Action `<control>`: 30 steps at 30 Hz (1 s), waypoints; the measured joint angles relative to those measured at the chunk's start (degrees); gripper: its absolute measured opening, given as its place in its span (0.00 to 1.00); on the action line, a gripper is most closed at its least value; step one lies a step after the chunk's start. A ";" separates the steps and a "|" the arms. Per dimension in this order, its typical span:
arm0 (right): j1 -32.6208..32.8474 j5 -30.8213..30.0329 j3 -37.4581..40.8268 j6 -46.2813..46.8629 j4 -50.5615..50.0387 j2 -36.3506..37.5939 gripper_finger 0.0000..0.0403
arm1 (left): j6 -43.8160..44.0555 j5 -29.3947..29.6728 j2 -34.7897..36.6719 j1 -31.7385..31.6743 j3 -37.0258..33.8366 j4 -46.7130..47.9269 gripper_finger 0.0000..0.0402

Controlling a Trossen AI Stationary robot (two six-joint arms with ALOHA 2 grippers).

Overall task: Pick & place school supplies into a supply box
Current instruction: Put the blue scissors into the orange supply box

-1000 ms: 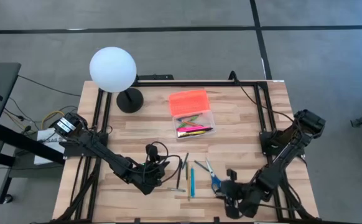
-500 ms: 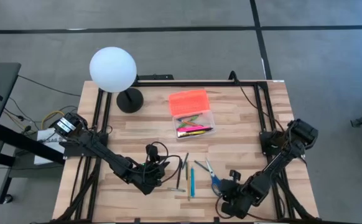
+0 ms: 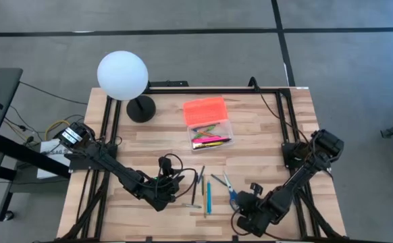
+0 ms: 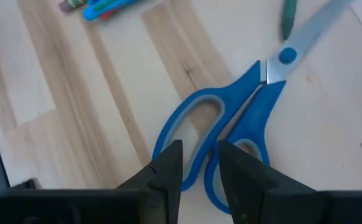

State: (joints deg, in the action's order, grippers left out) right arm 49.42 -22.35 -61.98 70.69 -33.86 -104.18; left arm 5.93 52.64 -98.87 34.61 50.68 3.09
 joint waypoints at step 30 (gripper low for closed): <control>-1.89 5.60 -0.04 6.85 -2.95 -0.13 0.35 | 0.33 -1.38 0.00 0.00 0.00 -0.02 0.29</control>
State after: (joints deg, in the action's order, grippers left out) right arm 47.53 -16.75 -62.02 77.54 -36.82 -104.31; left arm 6.26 51.27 -98.87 34.61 50.68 3.07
